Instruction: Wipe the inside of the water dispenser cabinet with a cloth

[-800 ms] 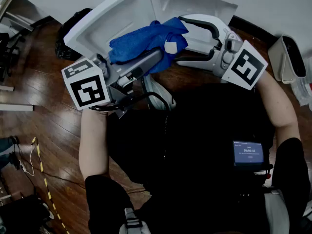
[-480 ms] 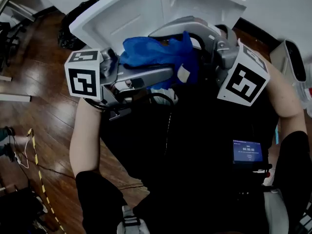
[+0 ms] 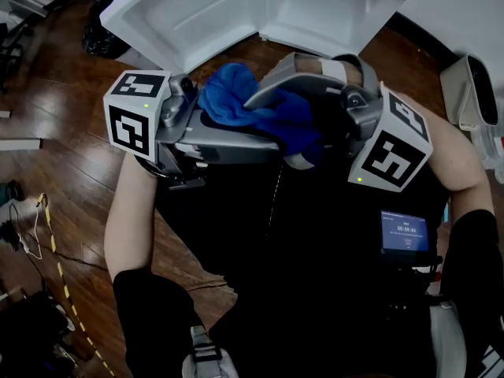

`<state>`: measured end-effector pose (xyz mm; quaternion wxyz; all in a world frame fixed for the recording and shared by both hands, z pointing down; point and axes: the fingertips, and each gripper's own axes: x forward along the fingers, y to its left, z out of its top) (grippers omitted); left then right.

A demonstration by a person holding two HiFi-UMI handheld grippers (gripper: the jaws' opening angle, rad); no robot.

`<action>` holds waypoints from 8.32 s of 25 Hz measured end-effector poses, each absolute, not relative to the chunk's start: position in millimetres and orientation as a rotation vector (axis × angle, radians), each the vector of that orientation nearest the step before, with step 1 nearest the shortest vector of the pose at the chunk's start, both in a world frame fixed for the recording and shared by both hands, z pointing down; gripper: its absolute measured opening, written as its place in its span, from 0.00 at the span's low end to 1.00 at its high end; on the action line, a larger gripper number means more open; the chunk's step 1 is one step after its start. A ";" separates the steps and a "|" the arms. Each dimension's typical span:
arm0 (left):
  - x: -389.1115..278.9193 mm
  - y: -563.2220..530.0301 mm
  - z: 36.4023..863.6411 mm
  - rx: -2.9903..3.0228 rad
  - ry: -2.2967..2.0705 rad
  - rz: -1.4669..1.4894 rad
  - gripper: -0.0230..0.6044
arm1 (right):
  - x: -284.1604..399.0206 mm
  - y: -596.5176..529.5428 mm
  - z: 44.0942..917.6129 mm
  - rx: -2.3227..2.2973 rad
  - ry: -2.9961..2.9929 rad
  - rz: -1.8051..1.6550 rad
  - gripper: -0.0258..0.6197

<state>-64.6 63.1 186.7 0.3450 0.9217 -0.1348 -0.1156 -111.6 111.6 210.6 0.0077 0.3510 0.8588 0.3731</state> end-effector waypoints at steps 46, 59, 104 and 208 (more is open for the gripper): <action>-333.6 53.8 288.4 1.888 -2.209 0.509 0.34 | -303.2 -95.7 136.3 -0.033 3.270 0.001 0.28; -330.1 54.8 288.3 1.930 -2.299 0.485 0.34 | -314.4 31.8 143.0 0.257 3.218 0.411 0.28; -331.5 54.1 285.3 1.937 -2.327 0.436 0.35 | -241.5 -201.7 219.1 -0.643 3.058 0.216 0.28; -366.4 45.0 284.7 1.751 -2.424 0.356 0.35 | -343.1 -1.7 352.4 0.118 3.340 0.497 0.28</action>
